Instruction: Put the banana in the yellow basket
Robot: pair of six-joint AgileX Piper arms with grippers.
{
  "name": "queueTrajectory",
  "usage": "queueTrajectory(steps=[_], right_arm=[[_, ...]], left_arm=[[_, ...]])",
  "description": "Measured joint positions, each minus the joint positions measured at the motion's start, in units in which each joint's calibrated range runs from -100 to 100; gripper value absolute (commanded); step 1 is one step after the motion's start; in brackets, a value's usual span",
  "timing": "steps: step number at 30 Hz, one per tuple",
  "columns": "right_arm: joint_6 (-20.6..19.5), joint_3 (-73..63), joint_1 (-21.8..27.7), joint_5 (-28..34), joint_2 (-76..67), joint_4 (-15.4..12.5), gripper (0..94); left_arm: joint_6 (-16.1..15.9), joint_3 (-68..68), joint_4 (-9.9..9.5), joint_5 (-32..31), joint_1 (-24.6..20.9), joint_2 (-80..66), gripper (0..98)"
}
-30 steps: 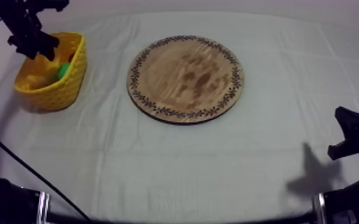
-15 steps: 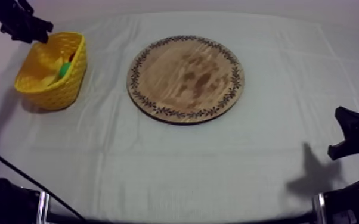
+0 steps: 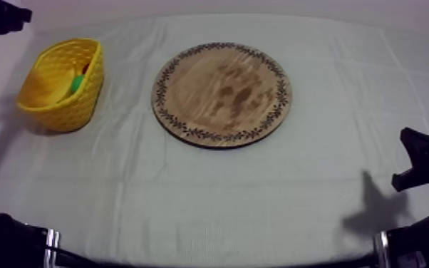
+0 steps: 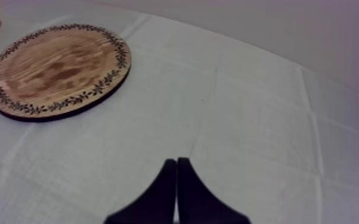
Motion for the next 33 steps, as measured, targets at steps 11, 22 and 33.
queueTrajectory(steps=[11,22,33], right_arm=[[0.00,0.00,0.00,0.07,0.00,0.00,0.3],[0.00,0.00,0.00,0.07,0.00,0.00,0.3],[0.00,0.00,0.00,0.16,0.00,0.00,0.3]], left_arm=[[1.68,23.45,0.58,-12.06,0.13,-29.20,0.0],[5.80,50.64,-0.19,-19.84,0.62,-58.24,0.0],[6.99,68.92,-1.06,-22.61,0.21,-73.72,0.0]])
